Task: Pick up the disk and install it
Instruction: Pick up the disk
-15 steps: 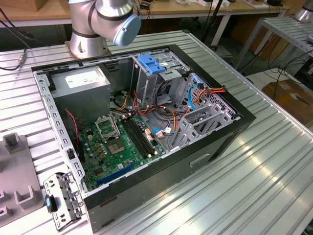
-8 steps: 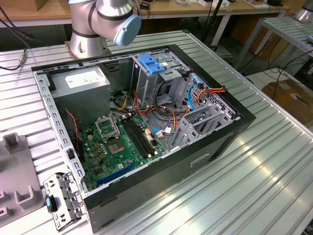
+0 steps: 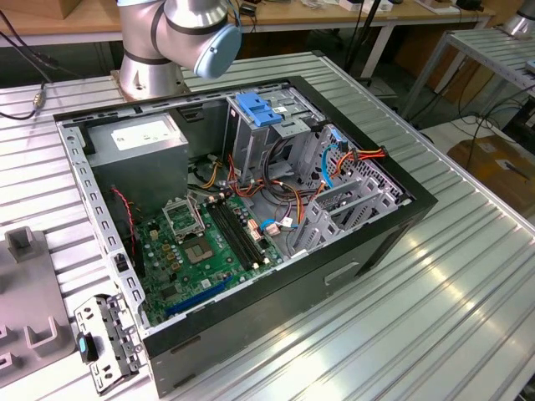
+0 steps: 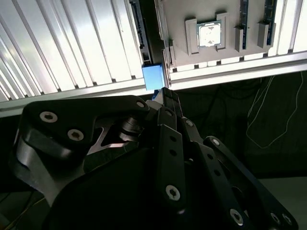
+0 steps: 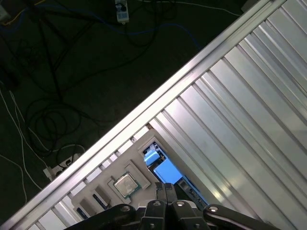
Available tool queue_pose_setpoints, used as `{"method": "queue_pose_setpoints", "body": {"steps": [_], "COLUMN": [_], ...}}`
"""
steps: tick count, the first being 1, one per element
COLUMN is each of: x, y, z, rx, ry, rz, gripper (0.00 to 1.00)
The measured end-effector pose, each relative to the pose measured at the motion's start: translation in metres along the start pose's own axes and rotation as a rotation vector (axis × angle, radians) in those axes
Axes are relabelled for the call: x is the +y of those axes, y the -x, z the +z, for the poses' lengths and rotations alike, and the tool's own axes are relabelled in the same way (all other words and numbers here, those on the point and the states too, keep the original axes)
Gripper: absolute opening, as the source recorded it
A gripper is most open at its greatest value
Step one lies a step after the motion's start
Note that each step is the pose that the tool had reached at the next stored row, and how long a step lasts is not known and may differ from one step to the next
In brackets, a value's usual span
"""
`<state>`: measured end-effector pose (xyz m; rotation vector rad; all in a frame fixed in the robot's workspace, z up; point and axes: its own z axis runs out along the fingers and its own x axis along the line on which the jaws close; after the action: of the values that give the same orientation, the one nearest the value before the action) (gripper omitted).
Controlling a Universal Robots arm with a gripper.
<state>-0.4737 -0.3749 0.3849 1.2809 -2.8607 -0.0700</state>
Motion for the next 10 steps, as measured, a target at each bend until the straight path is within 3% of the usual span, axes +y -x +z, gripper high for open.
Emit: {"method": "queue_pose_setpoints", "body": {"steps": [5, 10], "x": [-0.0001, -0.0008], "y": [0.0001, 0.0006], "z": [0.0000, 0.0011], "rx": [0.0002, 0.0032], "ry": [0.0001, -0.0005], "rz": [-0.004, -0.111], "gripper": [0.11, 0.11]}}
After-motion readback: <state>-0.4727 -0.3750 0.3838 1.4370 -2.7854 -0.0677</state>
